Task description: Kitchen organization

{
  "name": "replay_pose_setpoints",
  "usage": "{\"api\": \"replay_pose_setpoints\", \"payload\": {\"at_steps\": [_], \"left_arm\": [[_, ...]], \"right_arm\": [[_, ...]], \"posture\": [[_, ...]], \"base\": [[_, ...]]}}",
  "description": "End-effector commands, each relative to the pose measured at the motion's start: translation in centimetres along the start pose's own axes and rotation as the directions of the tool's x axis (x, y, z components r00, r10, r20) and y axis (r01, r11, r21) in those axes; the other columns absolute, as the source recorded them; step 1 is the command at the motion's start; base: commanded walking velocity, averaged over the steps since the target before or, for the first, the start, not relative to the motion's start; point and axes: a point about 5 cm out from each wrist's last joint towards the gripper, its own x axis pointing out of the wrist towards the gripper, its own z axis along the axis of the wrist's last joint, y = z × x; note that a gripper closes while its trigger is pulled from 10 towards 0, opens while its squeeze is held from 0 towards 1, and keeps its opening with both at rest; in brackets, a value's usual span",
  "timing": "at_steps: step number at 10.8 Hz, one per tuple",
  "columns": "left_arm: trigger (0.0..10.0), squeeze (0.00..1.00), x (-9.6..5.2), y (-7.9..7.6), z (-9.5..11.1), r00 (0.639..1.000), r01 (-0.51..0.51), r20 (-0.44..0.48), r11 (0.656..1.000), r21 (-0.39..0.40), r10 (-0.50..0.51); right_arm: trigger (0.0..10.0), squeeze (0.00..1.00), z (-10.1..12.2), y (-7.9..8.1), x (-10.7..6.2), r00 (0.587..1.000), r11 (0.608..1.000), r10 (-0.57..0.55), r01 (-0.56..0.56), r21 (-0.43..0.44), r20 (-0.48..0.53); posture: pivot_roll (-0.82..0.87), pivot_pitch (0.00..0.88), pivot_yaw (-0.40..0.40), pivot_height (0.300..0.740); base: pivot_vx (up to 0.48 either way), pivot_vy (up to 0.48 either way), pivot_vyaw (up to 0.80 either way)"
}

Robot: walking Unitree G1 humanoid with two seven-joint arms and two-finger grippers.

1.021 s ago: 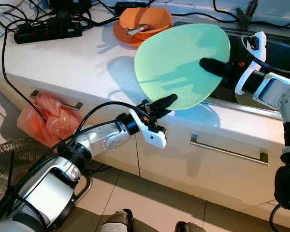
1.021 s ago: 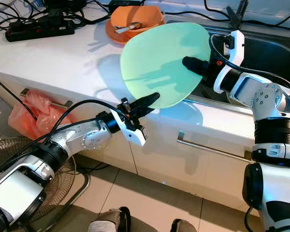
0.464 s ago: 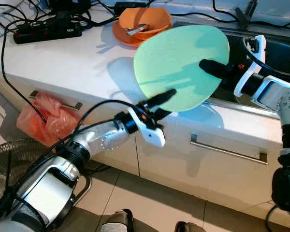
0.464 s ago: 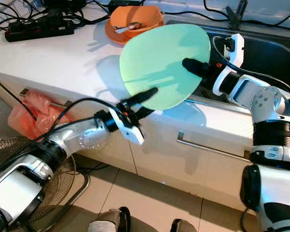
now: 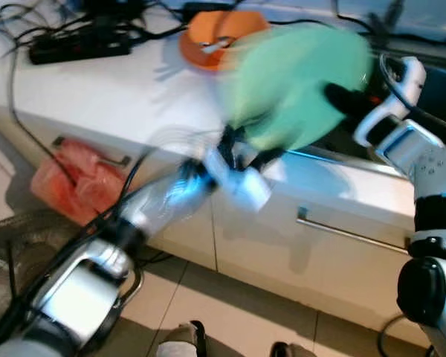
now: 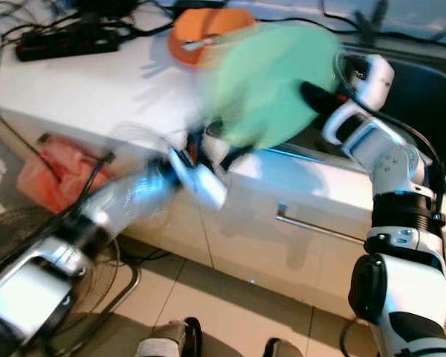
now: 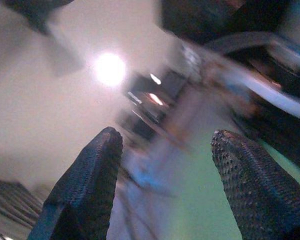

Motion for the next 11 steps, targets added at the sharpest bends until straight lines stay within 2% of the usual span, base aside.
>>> {"api": "replay_pose_setpoints", "payload": {"at_steps": [1,3,6,7,8,9,10,11], "left_arm": [[10.0,1.00,0.0,0.6,-0.1,0.998,-0.047,-0.034,0.997,-0.056,0.045],[10.0,1.00,0.9,1.7,0.3,0.995,-0.098,-0.047,0.988,-0.119,0.093],[10.0,1.00,0.6,2.2,-0.3,0.989,-0.114,-0.114,0.982,-0.149,0.097],[10.0,1.00,0.0,2.1,-1.6,0.963,-0.164,-0.246,0.959,-0.229,0.106],[10.0,1.00,-0.5,1.8,-2.3,0.942,-0.191,-0.321,0.940,-0.284,0.095],[10.0,1.00,-1.4,1.7,-3.6,0.900,-0.244,-0.430,0.899,-0.363,0.071],[10.0,1.00,-2.3,1.4,-4.9,0.853,-0.309,-0.522,0.819,-0.483,0.014],[10.0,1.00,-2.9,1.2,-5.6,0.827,-0.323,-0.559,0.773,-0.546,-0.049]], "right_arm": [[0.0,0.00,1.0,-0.9,-0.2,0.993,0.994,-0.098,0.100,-0.034,0.058],[0.0,0.00,2.0,-1.1,0.1,0.976,0.988,-0.150,0.154,-0.008,0.158],[0.0,0.00,2.3,-1.5,0.1,0.958,0.980,-0.191,0.198,-0.011,0.214],[0.0,0.00,2.7,-2.0,0.0,0.945,0.973,-0.218,0.229,-0.019,0.245],[0.0,0.00,3.0,-2.3,-0.2,0.938,0.966,-0.232,0.253,-0.049,0.257],[0.0,0.00,3.6,-3.1,-0.6,0.927,0.951,-0.258,0.293,-0.096,0.273],[0.0,0.00,4.2,-3.8,-1.1,0.913,0.929,-0.286,0.338,-0.148,0.291],[0.0,0.00,4.5,-4.5,-1.6,0.900,0.905,-0.317,0.382,-0.190,0.300]], "posture": [[0.03,0.141,0.065,0.740],[0.04,0.140,0.065,0.740],[0.04,0.138,0.068,0.740],[0.04,0.138,0.068,0.740],[0.04,0.138,0.068,0.740],[0.05,0.137,0.070,0.740],[0.05,0.138,0.073,0.740],[0.05,0.139,0.077,0.740]], "base": [[0.000,0.000,0.00],[0.000,0.000,0.00],[0.000,0.000,0.00],[0.000,0.000,0.00],[0.000,0.000,0.00],[0.000,0.000,0.00],[0.000,0.000,0.00],[0.000,0.000,0.00]]}}
